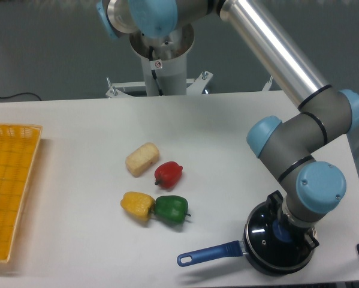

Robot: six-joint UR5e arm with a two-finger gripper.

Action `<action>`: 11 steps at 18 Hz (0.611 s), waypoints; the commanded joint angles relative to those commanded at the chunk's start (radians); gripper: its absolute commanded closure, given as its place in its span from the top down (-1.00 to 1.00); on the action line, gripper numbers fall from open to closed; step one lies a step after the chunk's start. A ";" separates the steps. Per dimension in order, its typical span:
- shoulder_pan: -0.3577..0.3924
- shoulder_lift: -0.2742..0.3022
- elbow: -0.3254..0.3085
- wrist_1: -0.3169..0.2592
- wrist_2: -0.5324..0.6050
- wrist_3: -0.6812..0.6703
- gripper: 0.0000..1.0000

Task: Open the lid
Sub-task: 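Lift the black lid up off the pot by its knob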

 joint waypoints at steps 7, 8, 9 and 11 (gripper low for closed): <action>0.006 0.063 -0.064 0.000 0.000 0.037 0.04; 0.008 0.071 -0.074 0.000 0.002 0.038 0.04; 0.008 0.080 -0.083 0.000 0.002 0.038 0.04; 0.009 0.095 -0.098 0.000 -0.002 0.038 0.04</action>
